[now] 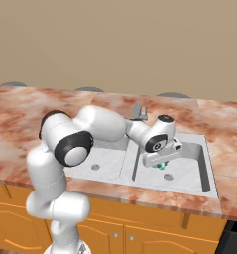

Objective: Place the cup in the left basin and the mug in the right basin of the sink.

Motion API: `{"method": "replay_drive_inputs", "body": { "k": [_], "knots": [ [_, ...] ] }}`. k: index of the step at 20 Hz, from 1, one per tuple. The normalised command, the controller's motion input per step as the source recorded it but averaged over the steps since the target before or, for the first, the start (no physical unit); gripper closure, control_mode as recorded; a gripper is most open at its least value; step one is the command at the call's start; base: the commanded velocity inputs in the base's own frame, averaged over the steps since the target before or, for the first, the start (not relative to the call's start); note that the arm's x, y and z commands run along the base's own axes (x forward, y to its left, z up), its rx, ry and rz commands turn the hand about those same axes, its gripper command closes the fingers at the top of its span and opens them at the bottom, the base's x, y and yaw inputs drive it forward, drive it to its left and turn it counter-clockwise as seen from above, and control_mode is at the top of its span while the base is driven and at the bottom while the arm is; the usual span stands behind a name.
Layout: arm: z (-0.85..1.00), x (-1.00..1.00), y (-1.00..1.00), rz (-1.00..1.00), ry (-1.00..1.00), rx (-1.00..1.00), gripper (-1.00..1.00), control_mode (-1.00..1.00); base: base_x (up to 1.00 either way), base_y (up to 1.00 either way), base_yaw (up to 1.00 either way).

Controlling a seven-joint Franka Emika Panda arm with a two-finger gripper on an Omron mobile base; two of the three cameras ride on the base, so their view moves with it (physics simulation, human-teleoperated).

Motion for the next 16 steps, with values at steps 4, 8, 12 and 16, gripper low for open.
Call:
{"method": "replay_drive_inputs", "body": {
  "k": [4, 8, 12, 16],
  "knots": [
    [-0.14, 0.26, -0.23, 0.07, 0.05, 0.0, 1.0, -1.0, 0.0, 0.0, 0.0],
    [-0.14, 0.18, -0.25, 0.1, 0.0, 0.0, 1.0, -1.0, 0.0, 0.0, 0.0],
    [-0.13, 0.19, -0.21, 0.11, 0.0, 0.0, 1.0, -1.0, 0.0, 0.0, 0.0],
    [-0.13, 0.2, -0.16, 0.12, 0.0, 0.0, 1.0, -1.0, 0.0, 0.0, 0.0]
  ]
}}
